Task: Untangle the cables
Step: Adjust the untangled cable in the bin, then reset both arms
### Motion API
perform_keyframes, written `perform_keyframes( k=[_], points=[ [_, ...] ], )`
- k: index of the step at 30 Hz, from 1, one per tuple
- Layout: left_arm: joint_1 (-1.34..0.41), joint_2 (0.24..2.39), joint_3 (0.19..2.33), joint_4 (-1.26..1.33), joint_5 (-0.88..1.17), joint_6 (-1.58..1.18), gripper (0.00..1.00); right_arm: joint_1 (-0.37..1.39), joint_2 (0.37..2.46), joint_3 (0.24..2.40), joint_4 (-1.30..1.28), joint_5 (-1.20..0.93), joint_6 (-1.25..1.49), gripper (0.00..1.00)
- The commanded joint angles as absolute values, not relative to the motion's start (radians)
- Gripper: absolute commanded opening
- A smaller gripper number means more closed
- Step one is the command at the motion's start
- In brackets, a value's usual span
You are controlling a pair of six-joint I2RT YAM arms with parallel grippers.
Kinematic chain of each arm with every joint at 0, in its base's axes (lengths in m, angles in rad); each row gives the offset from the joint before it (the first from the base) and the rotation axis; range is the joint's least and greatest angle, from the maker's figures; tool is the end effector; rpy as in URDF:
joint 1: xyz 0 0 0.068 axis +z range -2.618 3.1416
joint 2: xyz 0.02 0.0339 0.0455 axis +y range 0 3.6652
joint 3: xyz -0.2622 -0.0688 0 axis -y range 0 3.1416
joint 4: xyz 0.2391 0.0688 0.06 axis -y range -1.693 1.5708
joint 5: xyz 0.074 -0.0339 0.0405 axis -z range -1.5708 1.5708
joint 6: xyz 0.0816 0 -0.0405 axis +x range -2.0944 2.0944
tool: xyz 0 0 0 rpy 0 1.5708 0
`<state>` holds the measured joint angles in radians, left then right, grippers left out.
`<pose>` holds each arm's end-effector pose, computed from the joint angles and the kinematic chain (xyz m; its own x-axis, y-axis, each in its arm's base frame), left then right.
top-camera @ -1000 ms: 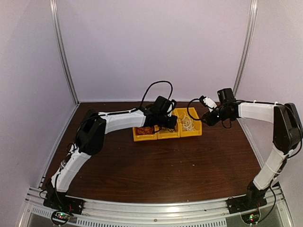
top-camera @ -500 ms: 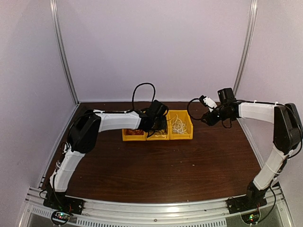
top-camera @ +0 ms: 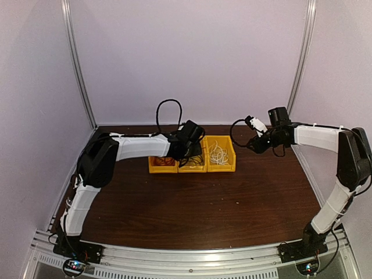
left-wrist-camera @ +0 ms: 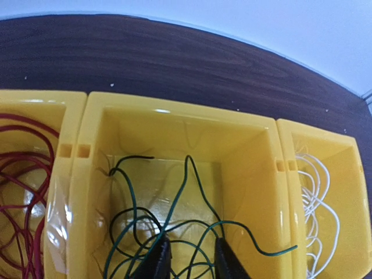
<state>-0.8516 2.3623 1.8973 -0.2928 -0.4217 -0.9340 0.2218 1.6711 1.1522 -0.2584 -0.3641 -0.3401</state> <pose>0.3907 -0.3955 0.1421 -0.6637 -0.3556 -0.6581 -0.0723 0.9062 -0.4167 0.3748 0.1143 0.2025 -0.4938 -0.4309 -0.7553 -0.6555 0.7552 -0.0023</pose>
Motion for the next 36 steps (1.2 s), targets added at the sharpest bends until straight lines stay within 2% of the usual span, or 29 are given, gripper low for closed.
perform_keyframes(
  k=[1,4,11,14,16,17,20,22,24,26,31,36],
  points=[
    [-0.850,2.281,1.871,-0.271,-0.425,-0.923,0.33,0.214,1.638,1.143,-0.263,-0.379,-0.337,0.42],
    [-0.852,2.259,1.865,-0.271,-0.414,-0.909,0.40,0.213,1.635,1.143,-0.265,-0.381,-0.340,0.42],
    [-0.862,2.163,1.858,-0.271,-0.429,-0.812,0.47,0.205,1.606,1.141,-0.269,-0.391,-0.338,0.42],
    [-0.859,2.087,1.831,-0.271,-0.444,-0.659,0.53,0.182,1.571,1.156,-0.286,-0.411,-0.319,0.44],
    [-0.851,2.031,1.810,-0.288,-0.461,-0.528,0.61,0.155,1.526,1.165,-0.288,-0.431,-0.300,0.46],
    [-0.820,1.946,1.776,-0.352,-0.528,-0.361,0.75,0.117,1.460,1.185,-0.289,-0.450,-0.272,0.57],
    [-0.780,1.852,1.712,-0.376,-0.562,-0.228,0.83,0.092,1.399,1.224,-0.304,-0.452,-0.254,0.68],
    [-0.754,1.786,1.658,-0.370,-0.567,-0.184,0.90,0.086,1.366,1.252,-0.317,-0.446,-0.238,0.84],
    [-0.722,1.724,1.600,-0.342,-0.547,-0.160,0.97,0.083,1.338,1.265,-0.306,-0.462,-0.204,0.94],
    [-0.688,1.659,1.533,-0.292,-0.500,-0.149,0.98,0.084,1.312,1.254,-0.269,-0.459,-0.148,1.00],
    [-0.629,1.507,1.338,-0.119,-0.408,-0.117,0.98,0.083,1.234,1.162,-0.158,-0.413,-0.104,1.00],
    [-0.604,1.407,1.225,-0.070,-0.341,-0.144,0.98,0.083,1.159,1.047,-0.070,-0.457,-0.084,1.00]
  ],
)
